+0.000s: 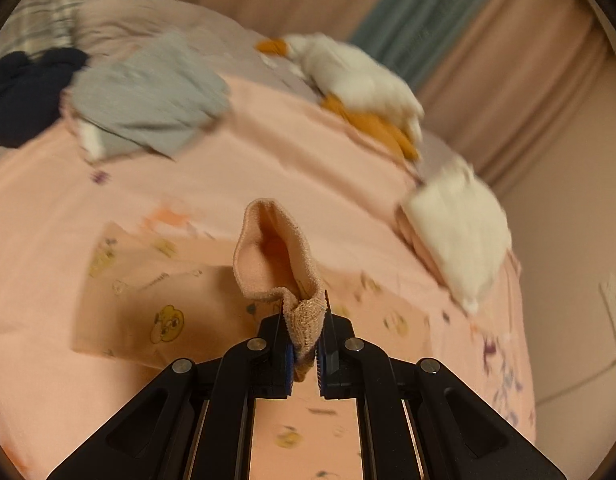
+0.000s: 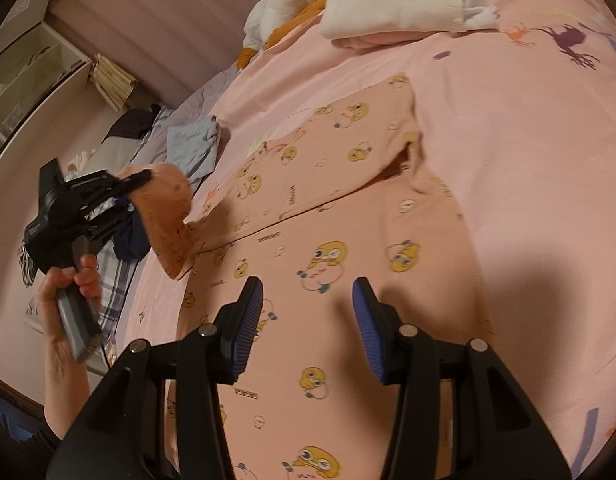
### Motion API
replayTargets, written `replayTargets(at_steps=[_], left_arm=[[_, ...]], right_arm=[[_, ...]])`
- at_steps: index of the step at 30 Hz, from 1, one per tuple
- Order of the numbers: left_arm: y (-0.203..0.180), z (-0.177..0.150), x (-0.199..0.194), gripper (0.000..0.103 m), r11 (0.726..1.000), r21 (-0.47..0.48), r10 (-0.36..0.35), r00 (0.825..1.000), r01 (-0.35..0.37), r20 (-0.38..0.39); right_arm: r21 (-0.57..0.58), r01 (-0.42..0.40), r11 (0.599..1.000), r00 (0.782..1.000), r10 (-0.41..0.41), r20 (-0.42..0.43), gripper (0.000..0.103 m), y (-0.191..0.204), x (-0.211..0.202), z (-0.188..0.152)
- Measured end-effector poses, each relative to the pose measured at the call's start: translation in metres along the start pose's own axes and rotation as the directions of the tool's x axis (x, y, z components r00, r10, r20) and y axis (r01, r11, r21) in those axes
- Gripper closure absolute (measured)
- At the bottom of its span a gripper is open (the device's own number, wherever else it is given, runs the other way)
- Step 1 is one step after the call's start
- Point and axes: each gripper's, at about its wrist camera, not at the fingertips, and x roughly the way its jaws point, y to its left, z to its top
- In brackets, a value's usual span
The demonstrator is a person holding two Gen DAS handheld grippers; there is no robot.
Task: Fold small clothes
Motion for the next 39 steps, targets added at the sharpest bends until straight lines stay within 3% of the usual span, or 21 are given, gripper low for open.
replayTargets(at_steps=[5, 9, 11, 13, 15, 18, 22, 29, 32, 34, 36, 39], left_arm=[[-0.037, -0.03, 0.048, 0.096, 0.994, 0.103, 0.033, 0.994, -0.022, -0.107], [-0.046, -0.051, 0.077, 0.096, 0.99, 0.142, 0.051, 0.978, -0.022, -0.203], [-0.046, -0.056, 0.081, 0.082, 0.99, 0.142, 0.035, 0.972, -0.001, -0.234], [-0.043, -0.058, 0.078, 0.035, 0.989, 0.123, -0.045, 0.961, 0.082, -0.273], [-0.042, -0.058, 0.069, 0.021, 0.985, 0.122, -0.085, 0.959, 0.122, -0.27], [-0.037, -0.054, 0.048, 0.021, 0.98, 0.157, -0.082, 0.971, 0.119, -0.226], [-0.001, -0.048, 0.018, 0.021, 0.99, 0.098, -0.081, 0.983, 0.098, -0.162], [0.073, -0.048, -0.018, 0.021, 1.0, 0.001, 0.003, 0.995, -0.002, -0.1], [0.101, -0.05, -0.028, 0.021, 0.998, -0.048, 0.022, 0.995, -0.027, -0.096], [0.118, -0.051, -0.034, 0.021, 0.996, -0.086, 0.03, 0.995, -0.038, -0.094], [0.132, -0.051, -0.038, 0.021, 0.992, -0.116, 0.037, 0.995, -0.048, -0.09], [0.147, -0.051, -0.043, 0.021, 0.986, -0.154, 0.043, 0.995, -0.057, -0.088]], right_arm=[[0.034, 0.005, 0.999, 1.0, -0.005, 0.002, 0.055, -0.011, -0.001, 0.002], [0.047, -0.002, 0.999, 1.0, 0.002, 0.007, 0.052, -0.012, 0.001, 0.005], [0.058, -0.012, 0.998, 1.0, 0.011, 0.007, 0.048, -0.011, 0.002, 0.007], [0.076, -0.028, 0.997, 1.0, 0.028, 0.006, 0.045, -0.01, 0.005, 0.012], [0.086, -0.046, 0.995, 0.999, 0.046, 0.007, 0.045, -0.007, 0.01, 0.018], [0.084, -0.072, 0.994, 0.997, 0.071, 0.014, 0.045, 0.003, 0.019, 0.029], [0.076, -0.097, 0.992, 0.994, 0.1, -0.036, 0.045, 0.018, 0.05, 0.042], [-0.003, -0.015, 1.0, 0.992, 0.014, -0.126, 0.051, 0.044, 0.115, 0.057], [-0.036, 0.036, 0.999, 0.988, -0.041, -0.148, 0.069, 0.049, 0.135, 0.059], [-0.067, 0.078, 0.995, 0.984, -0.087, -0.153, 0.088, 0.053, 0.145, 0.059], [-0.08, 0.076, 0.994, 0.985, -0.088, -0.152, 0.098, 0.056, 0.149, 0.062], [-0.093, 0.067, 0.993, 0.989, -0.078, -0.123, 0.1, 0.062, 0.141, 0.069]])
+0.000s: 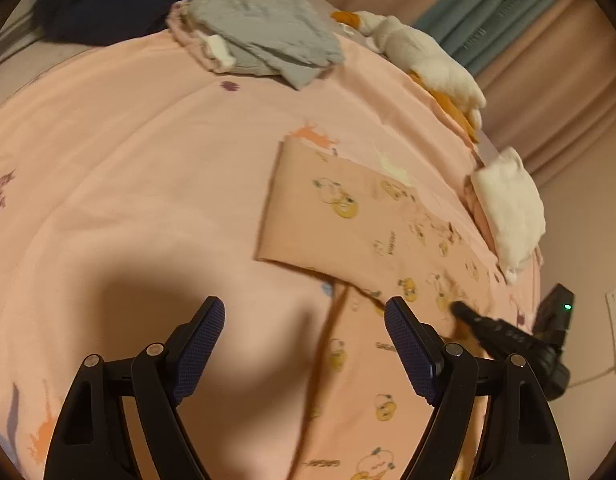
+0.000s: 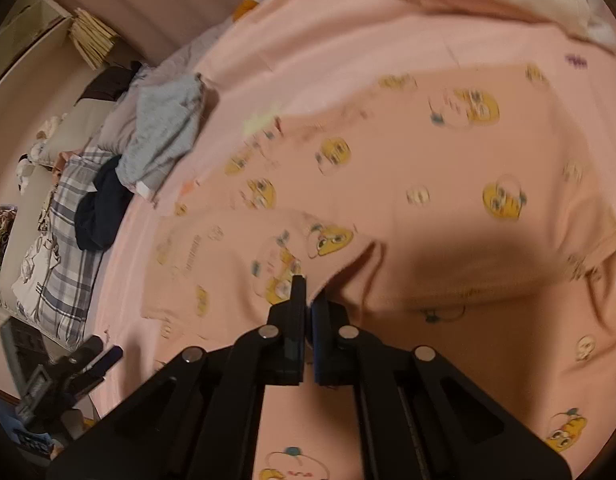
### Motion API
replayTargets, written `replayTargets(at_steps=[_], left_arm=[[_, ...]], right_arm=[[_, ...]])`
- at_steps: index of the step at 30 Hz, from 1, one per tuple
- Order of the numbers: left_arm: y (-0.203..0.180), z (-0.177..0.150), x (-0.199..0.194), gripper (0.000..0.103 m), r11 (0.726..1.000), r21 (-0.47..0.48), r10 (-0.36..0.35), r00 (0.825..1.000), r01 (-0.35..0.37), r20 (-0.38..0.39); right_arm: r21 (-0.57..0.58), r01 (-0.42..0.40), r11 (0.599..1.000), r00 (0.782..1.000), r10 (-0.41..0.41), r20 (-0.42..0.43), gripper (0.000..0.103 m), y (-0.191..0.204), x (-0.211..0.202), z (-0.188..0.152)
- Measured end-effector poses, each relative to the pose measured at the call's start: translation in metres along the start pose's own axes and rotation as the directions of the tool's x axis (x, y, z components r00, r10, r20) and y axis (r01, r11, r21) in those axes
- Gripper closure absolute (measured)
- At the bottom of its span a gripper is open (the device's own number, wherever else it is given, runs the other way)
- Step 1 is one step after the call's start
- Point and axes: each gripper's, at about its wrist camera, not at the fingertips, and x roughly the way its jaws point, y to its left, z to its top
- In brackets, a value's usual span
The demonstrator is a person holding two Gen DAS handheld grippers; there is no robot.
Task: Fold small clothes
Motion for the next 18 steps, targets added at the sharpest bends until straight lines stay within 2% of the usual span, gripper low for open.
replayTargets(at_steps=[4, 8, 11, 15, 18], left_arm=[[0.009, 0.002, -0.005, 0.021, 1.0, -0.014, 0.0, 1.0, 0.0, 0.01], [0.006, 0.003, -0.004, 0.021, 1.0, -0.012, -0.012, 1.0, 0.012, 0.01], [0.002, 0.003, -0.002, 0.021, 1.0, 0.003, -0.018, 1.0, 0.018, 0.007], [-0.007, 0.006, 0.002, 0.021, 0.999, 0.028, -0.02, 1.0, 0.02, 0.003], [-0.015, 0.01, 0.008, 0.021, 0.998, 0.052, -0.019, 1.0, 0.019, -0.003]], right_arm=[[-0.047, 0.007, 0.999, 0.995, -0.003, 0.1, 0.1, 0.012, -0.036, 0.018], [-0.085, 0.057, 0.995, 0.983, -0.041, 0.181, 0.1, 0.014, -0.07, 0.039], [-0.075, 0.097, 0.992, 0.971, -0.077, 0.228, 0.1, 0.001, -0.092, 0.051], [-0.024, 0.139, 0.99, 0.958, -0.129, 0.256, 0.1, -0.027, -0.106, 0.056], [0.01, 0.175, 0.985, 0.959, -0.172, 0.226, 0.099, -0.046, -0.101, 0.053]])
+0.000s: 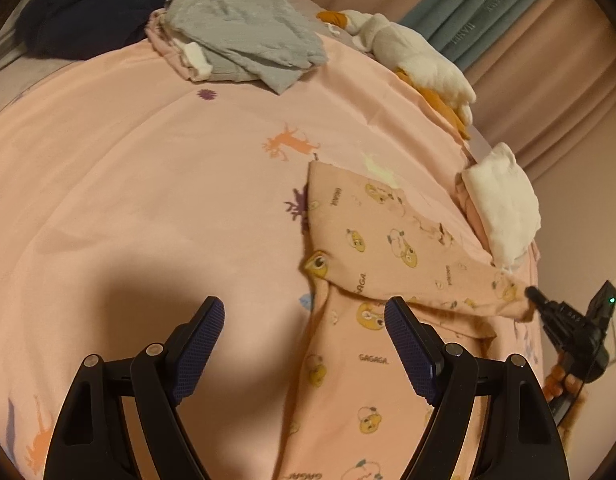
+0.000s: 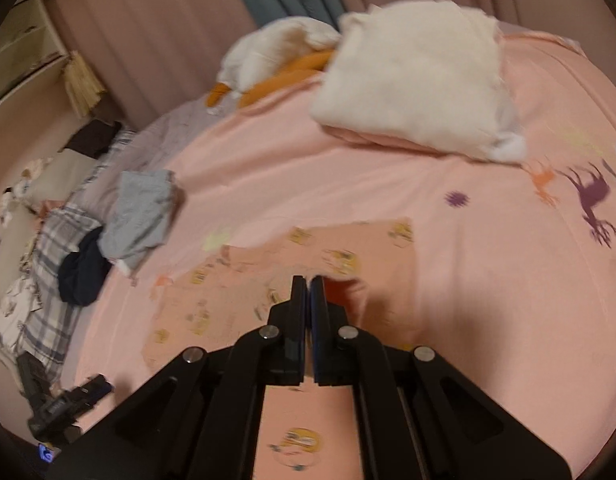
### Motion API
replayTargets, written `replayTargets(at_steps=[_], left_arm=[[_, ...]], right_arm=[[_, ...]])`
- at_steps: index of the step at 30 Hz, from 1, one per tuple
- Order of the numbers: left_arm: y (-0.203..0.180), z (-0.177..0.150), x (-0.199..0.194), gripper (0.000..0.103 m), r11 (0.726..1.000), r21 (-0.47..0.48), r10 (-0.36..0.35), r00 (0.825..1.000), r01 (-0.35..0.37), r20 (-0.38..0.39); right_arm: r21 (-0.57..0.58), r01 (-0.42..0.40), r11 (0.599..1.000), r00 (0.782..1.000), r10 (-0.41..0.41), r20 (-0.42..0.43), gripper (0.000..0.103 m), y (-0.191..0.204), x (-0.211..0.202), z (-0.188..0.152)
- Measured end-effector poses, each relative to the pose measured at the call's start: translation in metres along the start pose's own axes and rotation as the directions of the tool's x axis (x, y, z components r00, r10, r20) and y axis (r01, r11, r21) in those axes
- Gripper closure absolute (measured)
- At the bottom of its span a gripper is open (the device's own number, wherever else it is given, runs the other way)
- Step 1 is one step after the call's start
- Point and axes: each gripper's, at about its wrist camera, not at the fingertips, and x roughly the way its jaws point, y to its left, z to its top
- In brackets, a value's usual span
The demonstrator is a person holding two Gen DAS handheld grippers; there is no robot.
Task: Fold small clothes
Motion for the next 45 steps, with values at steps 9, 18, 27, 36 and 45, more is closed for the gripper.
replayTargets(at_steps=[9, 18, 27, 36, 45], left_arm=[[-0.039, 0.01, 0.035, 0.021, 0.992, 0.127, 0.033, 0.998, -0.027, -0.047], [-0.071, 0.013, 0.07, 0.038, 0.963, 0.267, 0.052, 0.996, -0.03, -0.077], [-0.072, 0.001, 0.087, 0.039, 0.936, 0.341, 0.129, 0.986, -0.087, -0.104], [-0.064, -0.016, 0.08, 0.039, 0.938, 0.337, 0.129, 0.982, -0.076, -0.136], [-0.026, -0.038, 0.017, 0.03, 0.975, 0.22, 0.057, 0.99, -0.028, -0.125]], right_arm=[[0.023, 0.145, 0.989, 0.986, -0.142, -0.084, 0.094, -0.037, 0.024, -0.018], [-0.016, -0.029, 0.999, 0.989, 0.026, -0.149, 0.095, -0.016, 0.046, -0.026], [-0.022, 0.023, 1.0, 0.987, -0.026, -0.161, 0.093, -0.023, 0.047, -0.039], [-0.132, 0.017, 0.991, 0.975, -0.046, -0.216, 0.095, -0.011, 0.046, -0.071], [-0.015, -0.076, 0.997, 0.979, 0.072, -0.192, 0.053, -0.032, -0.023, -0.098]])
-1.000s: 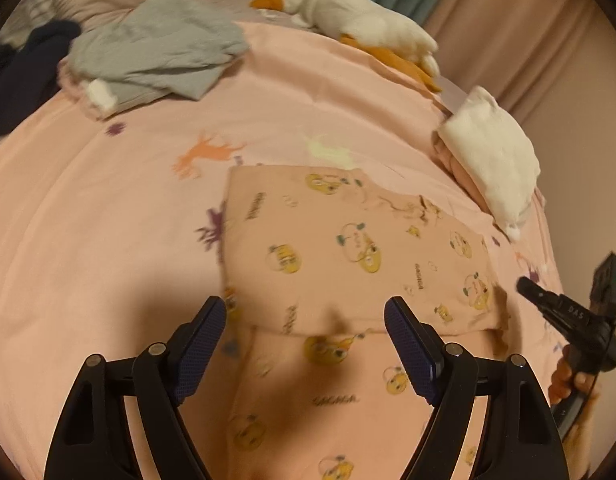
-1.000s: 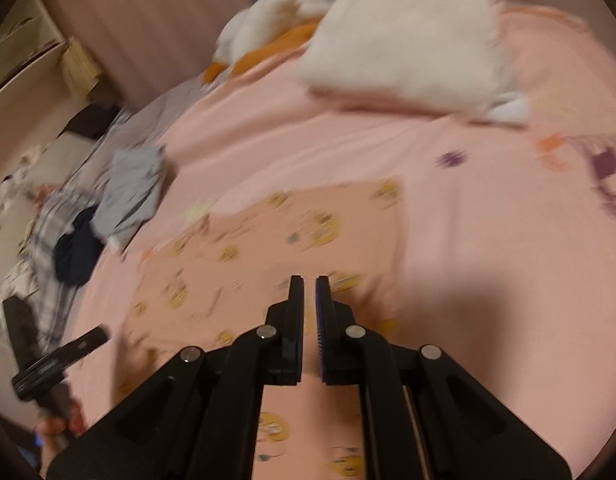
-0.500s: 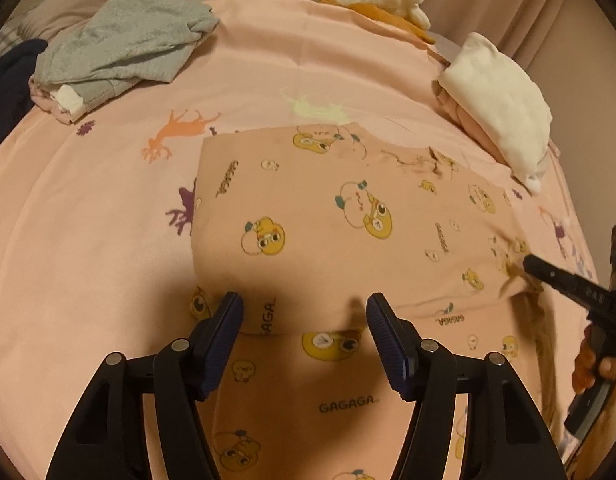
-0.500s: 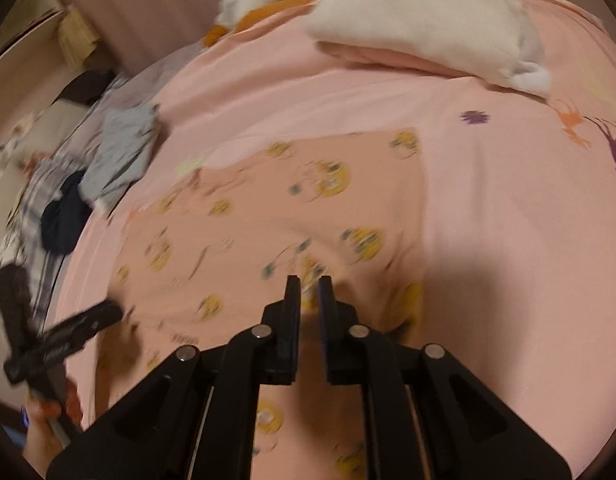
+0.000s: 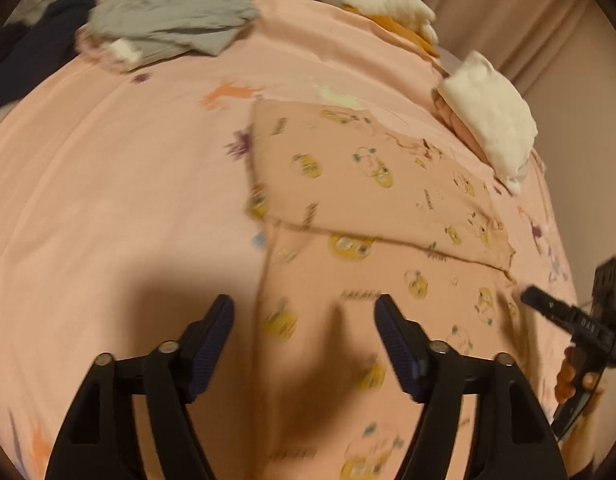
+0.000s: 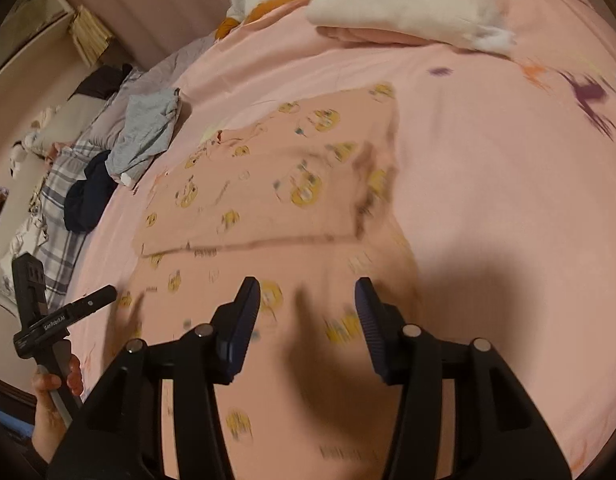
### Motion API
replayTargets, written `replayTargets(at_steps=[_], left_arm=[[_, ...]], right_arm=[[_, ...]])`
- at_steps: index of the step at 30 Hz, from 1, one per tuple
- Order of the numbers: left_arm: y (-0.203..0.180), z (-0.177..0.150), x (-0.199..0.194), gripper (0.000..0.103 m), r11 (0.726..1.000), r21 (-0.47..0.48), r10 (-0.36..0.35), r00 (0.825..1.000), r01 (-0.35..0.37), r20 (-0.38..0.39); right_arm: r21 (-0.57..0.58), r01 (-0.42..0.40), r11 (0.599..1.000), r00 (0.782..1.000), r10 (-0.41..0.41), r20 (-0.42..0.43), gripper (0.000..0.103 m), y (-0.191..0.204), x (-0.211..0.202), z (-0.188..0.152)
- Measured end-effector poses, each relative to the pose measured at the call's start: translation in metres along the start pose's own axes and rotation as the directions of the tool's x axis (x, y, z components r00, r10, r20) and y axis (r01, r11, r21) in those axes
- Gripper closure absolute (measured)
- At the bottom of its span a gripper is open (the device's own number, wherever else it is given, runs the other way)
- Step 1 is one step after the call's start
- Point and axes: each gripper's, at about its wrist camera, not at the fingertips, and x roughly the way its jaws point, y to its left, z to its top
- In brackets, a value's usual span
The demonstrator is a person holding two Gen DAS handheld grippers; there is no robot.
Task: Fold small clothes
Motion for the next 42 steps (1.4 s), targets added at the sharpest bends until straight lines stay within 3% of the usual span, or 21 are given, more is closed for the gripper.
replayTargets(at_steps=[5, 10, 16, 21, 25, 28, 36, 39, 42], left_arm=[[0.022, -0.022, -0.012, 0.029, 0.996, -0.076, -0.048, 0.998, 0.045, -0.028], [0.03, -0.045, -0.011, 0.029, 0.976, -0.145, -0.171, 0.984, 0.161, -0.057], [0.02, -0.062, -0.013, 0.03, 0.952, -0.153, -0.274, 0.96, 0.264, -0.049], [0.016, -0.081, -0.015, 0.03, 0.928, -0.165, -0.347, 0.936, 0.334, -0.055], [0.02, -0.094, -0.019, 0.03, 0.896, -0.197, -0.416, 0.907, 0.397, -0.062], [0.016, -0.097, -0.019, 0.03, 0.89, -0.195, -0.432, 0.899, 0.412, -0.068], [0.008, -0.085, -0.006, 0.03, 0.89, -0.201, -0.428, 0.902, 0.409, -0.06], [0.011, -0.088, -0.008, 0.045, 0.895, -0.203, -0.417, 0.907, 0.398, -0.061], [0.016, -0.095, -0.01, 0.048, 0.886, -0.215, -0.434, 0.898, 0.41, -0.074]], right_arm=[[0.09, 0.017, 0.996, 1.0, -0.019, 0.018, 0.052, -0.03, -0.031, -0.034], [0.176, 0.004, 0.984, 1.0, -0.004, 0.001, 0.052, -0.057, -0.043, -0.054], [0.194, -0.106, 0.975, 0.993, 0.115, -0.037, 0.052, -0.055, -0.04, -0.074], [0.2, -0.2, 0.959, 0.971, 0.221, -0.087, 0.052, -0.045, -0.037, -0.094], [0.234, -0.262, 0.936, 0.952, 0.29, -0.094, 0.053, -0.045, -0.039, -0.109], [0.252, -0.29, 0.923, 0.944, 0.32, -0.087, 0.053, -0.046, -0.036, -0.113], [0.263, -0.32, 0.91, 0.932, 0.352, -0.085, 0.06, -0.04, -0.015, -0.098], [0.247, -0.311, 0.918, 0.935, 0.342, -0.09, 0.063, -0.038, -0.017, -0.098], [0.256, -0.322, 0.911, 0.927, 0.358, -0.109, 0.066, -0.041, -0.021, -0.106]])
